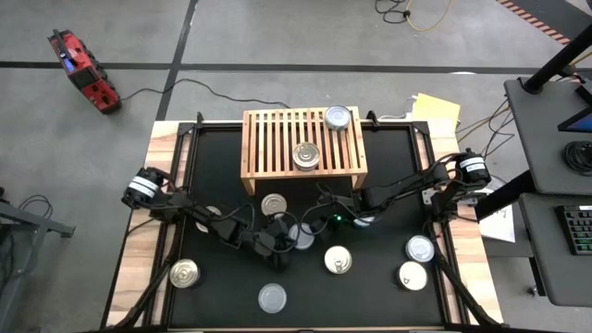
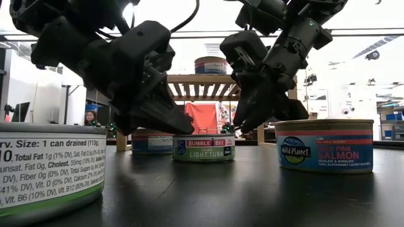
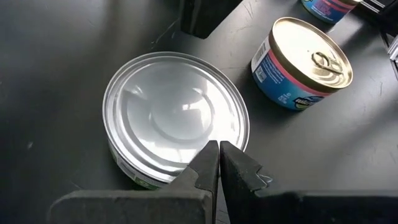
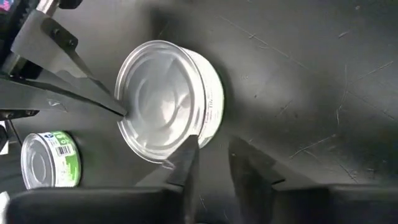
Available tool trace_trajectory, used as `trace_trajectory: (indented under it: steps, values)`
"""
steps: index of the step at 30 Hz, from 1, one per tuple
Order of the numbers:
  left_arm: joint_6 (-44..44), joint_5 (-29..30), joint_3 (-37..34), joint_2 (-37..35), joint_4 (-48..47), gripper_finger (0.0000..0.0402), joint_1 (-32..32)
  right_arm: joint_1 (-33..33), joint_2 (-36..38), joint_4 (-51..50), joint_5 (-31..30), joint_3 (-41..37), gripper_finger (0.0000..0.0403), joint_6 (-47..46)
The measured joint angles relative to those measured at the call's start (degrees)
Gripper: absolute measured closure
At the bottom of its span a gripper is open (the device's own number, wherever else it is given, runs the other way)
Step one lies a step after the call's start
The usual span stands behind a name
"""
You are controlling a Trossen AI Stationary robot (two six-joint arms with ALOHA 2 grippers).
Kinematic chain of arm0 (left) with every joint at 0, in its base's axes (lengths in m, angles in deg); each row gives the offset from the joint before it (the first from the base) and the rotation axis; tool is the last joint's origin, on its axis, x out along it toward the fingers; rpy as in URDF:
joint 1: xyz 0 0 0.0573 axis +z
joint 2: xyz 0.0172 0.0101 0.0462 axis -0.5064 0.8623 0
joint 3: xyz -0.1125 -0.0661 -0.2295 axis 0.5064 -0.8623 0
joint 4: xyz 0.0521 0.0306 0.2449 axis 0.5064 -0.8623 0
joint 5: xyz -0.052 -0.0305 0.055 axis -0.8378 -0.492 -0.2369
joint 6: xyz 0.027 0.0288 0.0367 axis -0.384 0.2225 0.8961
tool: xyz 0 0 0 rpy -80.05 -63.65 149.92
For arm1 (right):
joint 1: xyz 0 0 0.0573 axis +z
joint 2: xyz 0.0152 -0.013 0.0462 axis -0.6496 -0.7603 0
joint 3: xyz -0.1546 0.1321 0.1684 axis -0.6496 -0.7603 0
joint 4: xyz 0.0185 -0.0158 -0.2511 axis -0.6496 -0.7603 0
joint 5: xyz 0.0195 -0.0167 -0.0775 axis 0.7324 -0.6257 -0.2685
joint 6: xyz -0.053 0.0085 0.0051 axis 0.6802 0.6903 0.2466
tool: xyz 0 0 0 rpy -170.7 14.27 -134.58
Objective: Stack canned seafood by type on shelf
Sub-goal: Stack the green white tuna can on top of the green white tuna can on the shelf
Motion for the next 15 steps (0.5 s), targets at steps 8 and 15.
trace_trajectory:
  steps: [8, 15]
  values:
    - [-0.54, 0.00, -0.13, 0.00, 0.02, 0.0401, -0.39, 0.00, 0.02, 4.50, 1.18, 0.00, 0.0236, 1.09]
    - [-0.98, 0.51, -0.62, 0.00, 0.77, 0.0401, -0.75, 0.00, -0.87, 4.65, 1.17, -0.09, 0.0180, 3.48]
